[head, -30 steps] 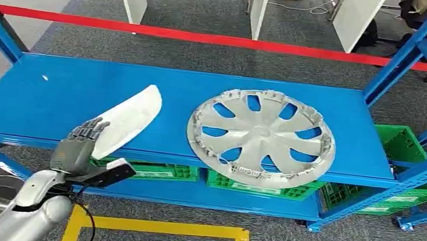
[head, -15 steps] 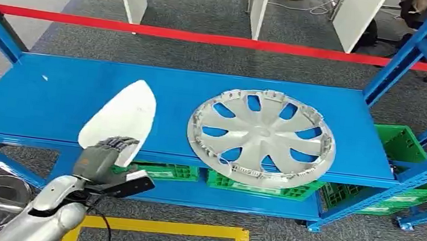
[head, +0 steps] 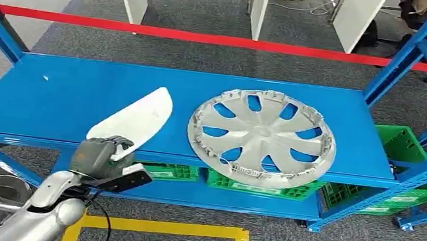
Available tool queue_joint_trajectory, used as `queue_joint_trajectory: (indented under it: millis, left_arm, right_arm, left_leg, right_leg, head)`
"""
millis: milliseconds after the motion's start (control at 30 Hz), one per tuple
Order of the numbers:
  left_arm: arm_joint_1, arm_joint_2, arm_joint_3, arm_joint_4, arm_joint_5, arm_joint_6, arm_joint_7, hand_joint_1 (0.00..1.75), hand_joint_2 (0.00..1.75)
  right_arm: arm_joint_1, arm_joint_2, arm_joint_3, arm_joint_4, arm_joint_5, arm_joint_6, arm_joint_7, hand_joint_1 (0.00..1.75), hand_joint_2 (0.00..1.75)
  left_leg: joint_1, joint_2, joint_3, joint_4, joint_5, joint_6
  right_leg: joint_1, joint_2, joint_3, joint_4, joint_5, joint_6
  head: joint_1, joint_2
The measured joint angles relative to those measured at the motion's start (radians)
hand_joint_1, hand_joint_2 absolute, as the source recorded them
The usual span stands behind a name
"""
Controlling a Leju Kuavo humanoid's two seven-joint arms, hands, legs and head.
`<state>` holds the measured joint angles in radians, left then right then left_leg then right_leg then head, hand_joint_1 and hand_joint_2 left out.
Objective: Take the parts from the cabinet and place them on the table.
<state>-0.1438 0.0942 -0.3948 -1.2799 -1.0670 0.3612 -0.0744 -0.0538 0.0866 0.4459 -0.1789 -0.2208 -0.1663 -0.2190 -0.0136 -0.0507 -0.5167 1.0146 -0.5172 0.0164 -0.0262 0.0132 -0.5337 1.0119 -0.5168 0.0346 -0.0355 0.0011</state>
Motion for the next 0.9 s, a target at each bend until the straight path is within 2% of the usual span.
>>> queue_joint_trajectory:
  millis: [333,500,667,900]
  left_arm:
    - [-0.004,0.020,0.020,-0.037,-0.043,0.084,0.016,1.75,1.75]
    - [-0.004,0.055,0.055,-0.106,-0.132,0.213,0.031,1.75,1.75]
    - [-0.008,0.111,0.122,-0.224,-0.276,0.289,0.038,1.75,1.75]
    - [-0.008,0.151,0.162,-0.311,-0.335,0.311,0.047,1.75,1.75]
  right_arm:
    - [0.001,0.000,0.000,0.000,-0.001,-0.001,-0.008,0.00,0.00]
    - [0.001,0.000,-0.005,0.000,-0.001,0.000,-0.015,0.00,0.00]
    - [0.002,0.000,-0.006,0.000,-0.001,0.000,-0.016,0.00,0.00]
    - [0.002,0.000,-0.006,0.000,-0.001,0.005,-0.014,0.00,0.00]
  left_leg:
    - [0.000,0.000,0.000,0.000,0.000,0.000]
    - [0.000,0.000,0.000,0.000,0.000,0.000]
    - [0.000,0.000,0.000,0.000,0.000,0.000]
    - [0.000,0.000,0.000,0.000,0.000,0.000]
  right_leg:
    - [0.000,0.000,0.000,0.000,0.000,0.000]
    - [0.000,0.000,-0.001,0.000,0.000,0.000]
    - [0.000,0.000,-0.001,0.000,0.000,0.000]
    - [0.000,0.000,0.000,0.000,0.000,0.000]
  head:
    - [0.000,0.000]
    - [0.000,0.000]
    - [0.000,0.000]
    - [0.000,0.000]
